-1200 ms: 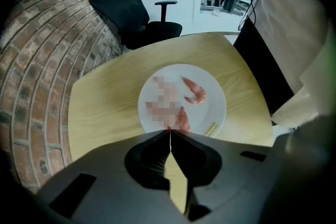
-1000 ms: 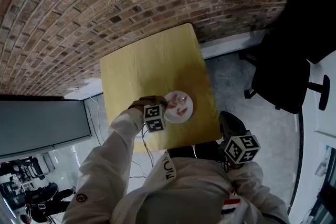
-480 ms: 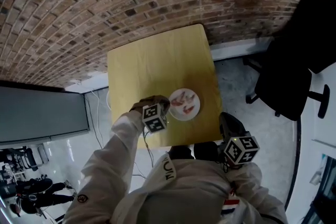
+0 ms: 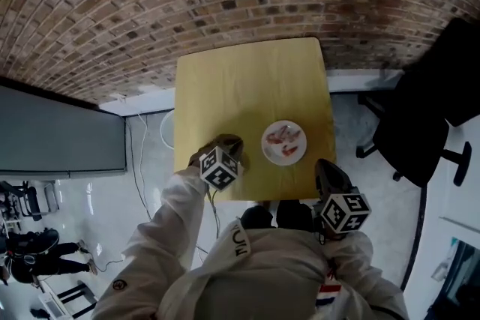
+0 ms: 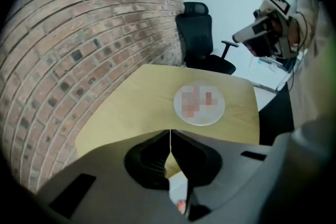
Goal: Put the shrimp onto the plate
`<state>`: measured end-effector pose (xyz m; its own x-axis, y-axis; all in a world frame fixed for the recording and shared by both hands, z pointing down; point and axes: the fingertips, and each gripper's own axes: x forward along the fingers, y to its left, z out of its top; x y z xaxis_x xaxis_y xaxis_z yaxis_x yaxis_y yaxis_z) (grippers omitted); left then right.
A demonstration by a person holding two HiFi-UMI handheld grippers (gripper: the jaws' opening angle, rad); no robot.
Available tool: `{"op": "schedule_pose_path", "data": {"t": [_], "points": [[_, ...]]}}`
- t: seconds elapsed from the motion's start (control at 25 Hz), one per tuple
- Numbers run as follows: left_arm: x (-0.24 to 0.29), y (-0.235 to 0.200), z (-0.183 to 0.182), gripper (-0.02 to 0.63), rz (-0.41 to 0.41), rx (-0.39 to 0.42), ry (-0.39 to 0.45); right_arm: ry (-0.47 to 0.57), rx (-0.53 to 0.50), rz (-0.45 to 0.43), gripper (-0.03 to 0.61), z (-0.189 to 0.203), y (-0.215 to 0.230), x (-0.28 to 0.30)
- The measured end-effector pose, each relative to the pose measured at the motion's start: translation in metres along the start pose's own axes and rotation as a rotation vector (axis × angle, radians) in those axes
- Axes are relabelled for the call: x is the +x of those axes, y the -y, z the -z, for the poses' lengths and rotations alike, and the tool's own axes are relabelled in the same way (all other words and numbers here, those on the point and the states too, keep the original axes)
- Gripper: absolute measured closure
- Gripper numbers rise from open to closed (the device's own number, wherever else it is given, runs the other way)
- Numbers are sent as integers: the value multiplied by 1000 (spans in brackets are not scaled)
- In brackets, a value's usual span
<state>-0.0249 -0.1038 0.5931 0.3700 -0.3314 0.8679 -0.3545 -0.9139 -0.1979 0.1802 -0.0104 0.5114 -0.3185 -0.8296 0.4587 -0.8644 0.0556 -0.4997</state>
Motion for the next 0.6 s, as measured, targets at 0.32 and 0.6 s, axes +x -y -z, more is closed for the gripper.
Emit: {"op": "schedule_pose_path", "data": {"t": [0.32, 0.6], "points": [[-56, -30, 62, 598, -152, -311, 74, -10, -63, -37, 555, 13, -63, 11], [-101, -31, 106, 598, -222, -472, 164, -30, -126, -43, 555, 37, -117, 19]]}}
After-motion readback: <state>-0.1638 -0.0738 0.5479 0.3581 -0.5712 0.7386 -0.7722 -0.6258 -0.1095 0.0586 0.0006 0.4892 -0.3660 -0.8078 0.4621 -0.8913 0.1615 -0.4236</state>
